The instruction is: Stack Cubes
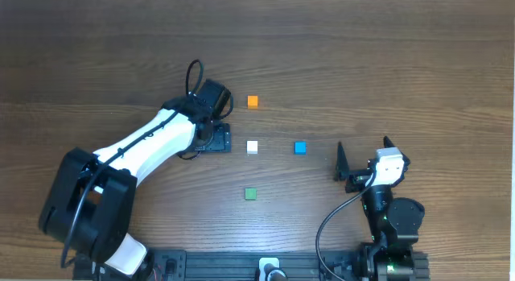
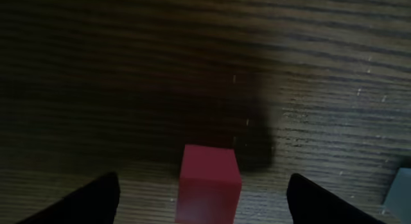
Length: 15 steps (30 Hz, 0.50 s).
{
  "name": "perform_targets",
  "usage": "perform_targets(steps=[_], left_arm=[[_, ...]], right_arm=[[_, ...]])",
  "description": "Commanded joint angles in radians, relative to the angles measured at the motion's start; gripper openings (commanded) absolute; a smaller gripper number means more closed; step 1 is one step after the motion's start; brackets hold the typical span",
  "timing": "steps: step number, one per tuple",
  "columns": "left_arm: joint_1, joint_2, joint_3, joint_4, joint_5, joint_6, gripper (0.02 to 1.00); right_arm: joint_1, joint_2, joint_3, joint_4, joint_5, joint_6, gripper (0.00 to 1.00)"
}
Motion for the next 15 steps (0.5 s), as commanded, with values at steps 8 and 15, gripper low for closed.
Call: perform_targets(steps=[8, 15], left_arm=[[-0.006, 0.030, 0.016, -0.003, -0.008, -0.013, 0.680], [-0.007, 0.032, 0.016, -0.003, -0.008, -0.010, 0.601]], right_arm=[[0.006, 0.001, -0.005, -0.004, 0.007, 0.010, 0.993], [0.006, 0.001, -0.005, -0.004, 0.007, 0.010, 0.993]])
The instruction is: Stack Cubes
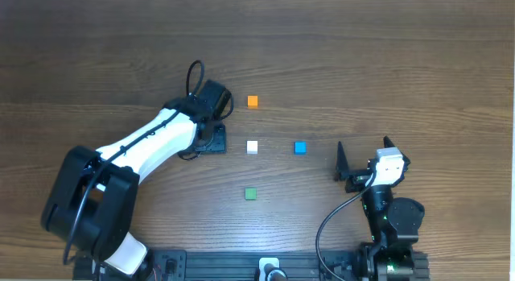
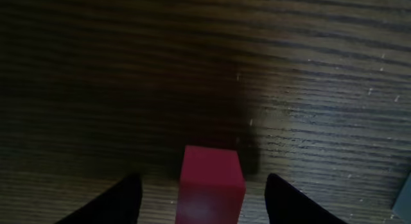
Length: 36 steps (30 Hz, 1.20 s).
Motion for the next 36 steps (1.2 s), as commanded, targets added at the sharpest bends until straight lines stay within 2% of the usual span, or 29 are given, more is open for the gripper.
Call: perform_targets(steps=[1, 13, 17, 21, 32, 36], left_arm=[[-0.006, 0.017, 0.016, -0.003, -0.008, -0.007, 0.584], [-0.006, 0.027, 0.016, -0.002, -0.008, -0.007, 0.437], [-0.006, 0.027, 0.016, 0.009, -0.008, -0.008, 0.281], [-0.006, 0.027, 0.016, 0.020, -0.008, -0.012, 0.189], [-0.070, -0.121, 0.025, 0.007, -0.010, -0.108, 0.130], [-0.124, -0.169, 0.074, -0.098, -0.061, -0.201, 0.130]], right_arm=[[0.006, 0.001, -0.005, -0.005, 0.006, 0.010, 0.993], [0.006, 0.001, -0.005, -0.005, 0.006, 0.010, 0.993], [0.006, 0.001, -0.005, -0.005, 0.006, 0.010, 0.993], [0.006, 0.001, -0.005, -0.005, 0.006, 0.010, 0.993], [0.006, 0.001, -0.005, -0.004, 0.006, 0.010, 0.991], [0.006, 0.001, -0.005, -0.005, 0.006, 0.010, 0.991]])
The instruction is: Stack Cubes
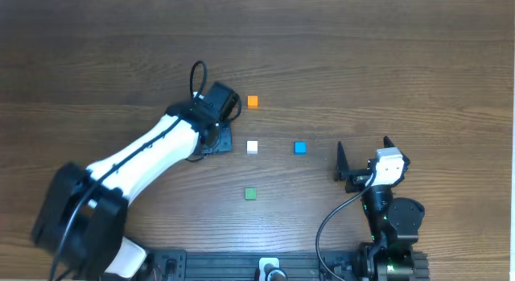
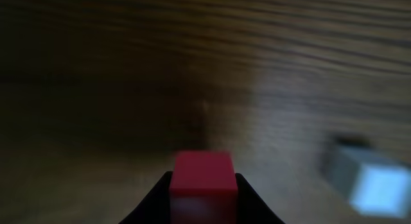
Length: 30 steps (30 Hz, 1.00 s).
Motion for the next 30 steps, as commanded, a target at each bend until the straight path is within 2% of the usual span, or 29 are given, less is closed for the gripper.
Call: perform_targets(steps=[1, 9, 17, 30], left_arm=[[-0.081, -0.087, 0.095, -0.123, -0.074, -0.143, 0.130], [-0.175, -0.008, 0.222, -0.146, -0.073, -0.187, 0.137], [-0.217, 0.141, 0.328, -0.147, -0.031, -0.215, 0.141], [-0.241, 0.208, 0.349, -0.175, -0.024, -0.254, 0.150]], right_arm=[[0.006, 0.001, -0.005, -0.005, 0.006, 0.010, 0.993], [0.006, 0.001, -0.005, -0.004, 0.006, 0.010, 0.993], [0.006, 0.001, -0.005, -0.005, 0.006, 0.010, 0.993], [0.006, 0.001, -0.005, -0.005, 0.006, 0.010, 0.991]])
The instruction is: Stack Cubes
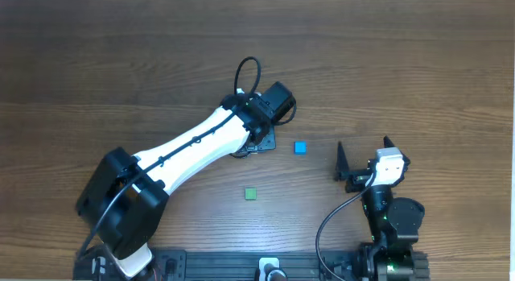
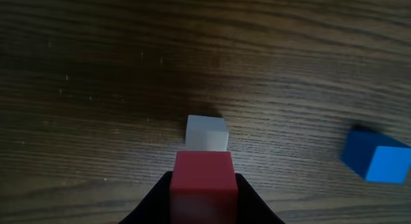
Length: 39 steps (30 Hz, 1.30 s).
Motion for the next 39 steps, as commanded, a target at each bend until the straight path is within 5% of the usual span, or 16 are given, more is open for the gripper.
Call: perform_targets(steps=[1, 39], left_arm=[[-0.006, 0.029, 0.028, -0.004, 0.006, -0.028, 0.148], [-0.011, 0.073, 0.028, -0.004, 0.006, -0.037, 0.156]], right_arm=[[0.006, 0.001, -0.005, -0.005, 0.006, 0.010, 0.991], [0.006, 0.001, -0.005, -0.005, 0.006, 0.010, 0.991]])
